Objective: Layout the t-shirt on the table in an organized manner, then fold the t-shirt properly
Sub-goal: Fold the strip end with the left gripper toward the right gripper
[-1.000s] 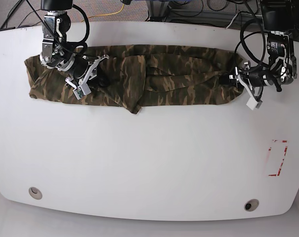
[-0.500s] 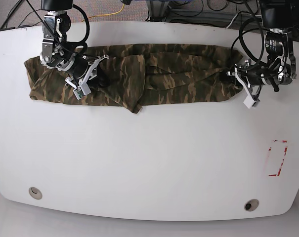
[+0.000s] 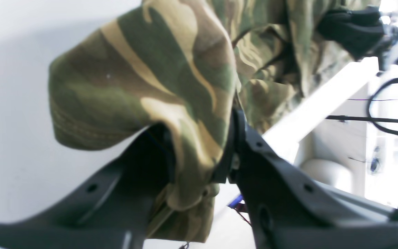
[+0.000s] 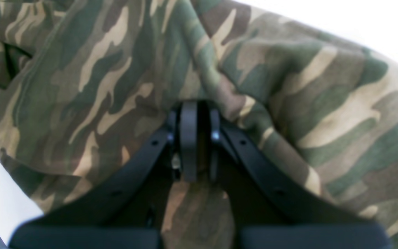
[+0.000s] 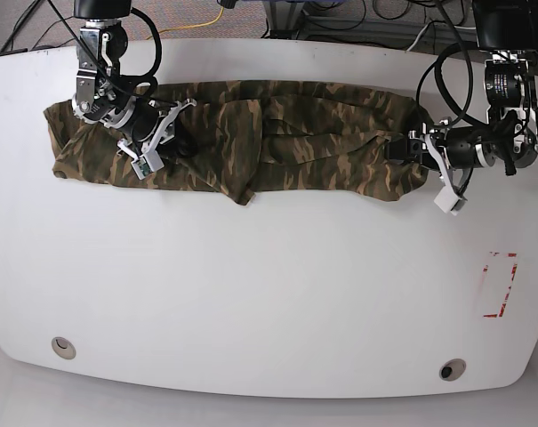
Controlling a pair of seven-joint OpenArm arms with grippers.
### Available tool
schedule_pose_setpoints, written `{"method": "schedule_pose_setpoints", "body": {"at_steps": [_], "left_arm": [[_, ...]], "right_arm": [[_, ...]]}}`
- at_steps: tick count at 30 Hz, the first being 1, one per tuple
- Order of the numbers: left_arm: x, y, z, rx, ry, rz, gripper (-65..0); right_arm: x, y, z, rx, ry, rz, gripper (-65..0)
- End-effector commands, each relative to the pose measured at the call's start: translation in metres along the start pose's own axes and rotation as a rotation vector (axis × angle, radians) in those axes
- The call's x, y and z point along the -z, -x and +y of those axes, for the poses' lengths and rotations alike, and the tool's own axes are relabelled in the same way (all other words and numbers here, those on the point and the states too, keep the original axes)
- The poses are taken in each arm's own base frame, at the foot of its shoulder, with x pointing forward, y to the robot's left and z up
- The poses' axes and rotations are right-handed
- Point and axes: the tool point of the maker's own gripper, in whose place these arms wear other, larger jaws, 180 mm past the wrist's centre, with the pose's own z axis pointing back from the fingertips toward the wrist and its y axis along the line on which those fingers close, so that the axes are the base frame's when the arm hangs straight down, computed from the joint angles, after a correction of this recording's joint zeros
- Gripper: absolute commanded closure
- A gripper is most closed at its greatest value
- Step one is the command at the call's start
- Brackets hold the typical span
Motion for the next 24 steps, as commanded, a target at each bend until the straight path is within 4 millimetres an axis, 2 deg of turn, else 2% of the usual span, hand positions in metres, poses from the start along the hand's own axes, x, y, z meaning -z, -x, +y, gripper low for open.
{"method": "schedule_pose_setpoints", "body": {"at_steps": [1, 8, 13, 18, 24], "left_arm": [[-0.007, -0.015, -0.012, 0.019, 0.054, -0.051, -10.3], [-0.001, -0.018, -0.028, -0.005, 0.134, -0.081, -10.3], [0.017, -0.021, -0.049, -0.035, 0.211, -0.119, -10.3], [0.038, -0.017, -0.056, -0.116, 0.276, -0.126, -10.3], [0.064, -0.031, -0.072, -0.197, 0.370, -0.158, -10.3]], "right_arm": [[-0.003, 0.014, -0.008, -0.028, 0.033, 0.081, -4.4], [-0.003, 0.015, -0.007, -0.026, 0.032, 0.082, -4.4], [-0.003, 0.015, -0.007, -0.026, 0.032, 0.082, -4.4], [-0.003, 0.015, -0.006, -0.028, 0.030, 0.083, -4.4], [-0.003, 0.015, -0.006, -0.028, 0.030, 0.083, -4.4]]}}
